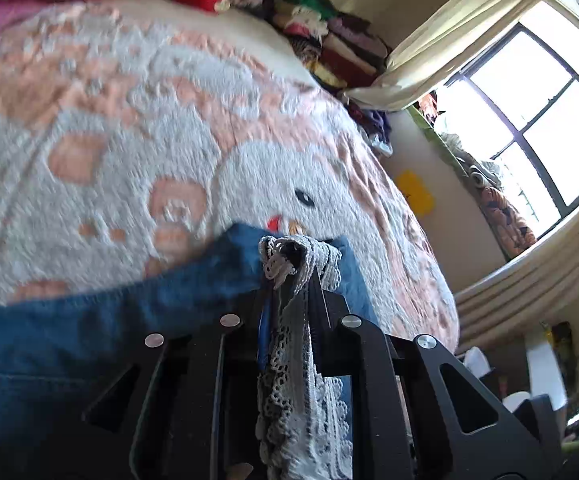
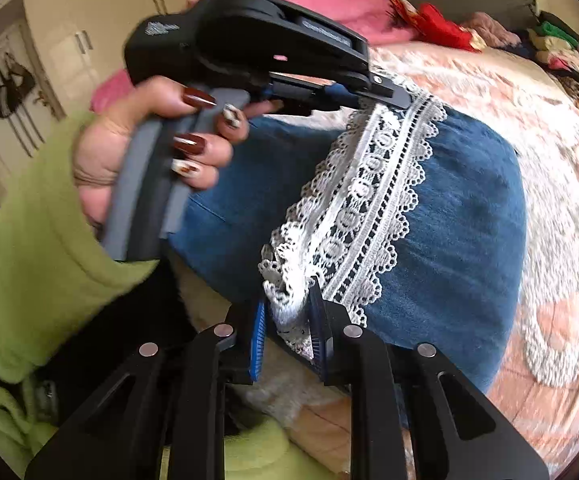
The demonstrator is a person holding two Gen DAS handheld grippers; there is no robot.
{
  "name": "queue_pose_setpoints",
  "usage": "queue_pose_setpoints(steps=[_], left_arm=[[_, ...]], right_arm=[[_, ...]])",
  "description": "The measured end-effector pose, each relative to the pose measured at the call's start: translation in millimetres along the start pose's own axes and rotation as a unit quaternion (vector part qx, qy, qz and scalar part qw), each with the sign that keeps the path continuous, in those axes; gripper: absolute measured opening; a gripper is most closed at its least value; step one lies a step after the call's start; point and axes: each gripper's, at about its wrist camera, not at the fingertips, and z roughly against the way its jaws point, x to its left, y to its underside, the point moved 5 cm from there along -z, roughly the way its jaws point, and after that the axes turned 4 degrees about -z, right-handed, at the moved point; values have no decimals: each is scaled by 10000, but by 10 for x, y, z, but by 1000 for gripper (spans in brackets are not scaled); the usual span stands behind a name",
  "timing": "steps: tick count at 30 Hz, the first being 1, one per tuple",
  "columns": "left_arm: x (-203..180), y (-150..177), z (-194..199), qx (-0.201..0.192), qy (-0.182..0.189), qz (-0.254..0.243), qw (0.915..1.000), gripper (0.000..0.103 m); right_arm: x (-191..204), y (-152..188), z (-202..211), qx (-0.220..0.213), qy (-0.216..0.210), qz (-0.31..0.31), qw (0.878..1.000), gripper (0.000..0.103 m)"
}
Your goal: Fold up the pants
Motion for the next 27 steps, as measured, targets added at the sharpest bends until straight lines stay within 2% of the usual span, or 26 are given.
queue_pose_setpoints(steps=[4, 7, 8, 11, 13, 15, 16, 18, 20, 23, 25, 27], left_arm=[[145, 9, -69, 192, -584, 12, 9981, 10], [280, 46, -110, 379, -722, 195, 9965, 16], [306, 47, -114, 401, -778, 216, 9959, 20], [325, 56, -103, 409, -807, 208, 9957, 23], [314, 53, -60, 352, -827, 183, 9958, 26], [289, 27, 20, 186, -836, 160, 9962, 26], [272, 6, 84, 58, -810, 160, 9966, 26], [233, -38, 218, -206, -769, 147, 9967, 26], [154, -37, 336, -387, -810, 3, 9960, 25], [-69, 98, 455, -388, -882, -388, 9946, 22], [-296, 281, 455, -182, -1028, -843, 9910, 21], [-474, 502, 382, 133, -1173, -1243, 9852, 21]], right_arm=[[94, -37, -117, 130, 40, 281, 9995, 18], [152, 48, -293, 344, 165, 515, 9979, 22], [164, 78, -330, 364, 165, 545, 9977, 24], [168, 91, -287, 282, 34, 456, 9986, 30], [141, 86, -198, 203, -162, 308, 9992, 32], [120, 69, -31, 39, -285, 189, 9994, 37], [92, 65, 52, -53, -292, 129, 9995, 44], [-14, 58, 247, -260, -122, 36, 9996, 46], [-149, 64, 404, -387, 153, -8, 9991, 46], [-404, 121, 564, -411, 446, -252, 9978, 43], [-497, 161, 563, -354, 550, -357, 9972, 34], [-541, 221, 535, -248, 556, -426, 9972, 34]])
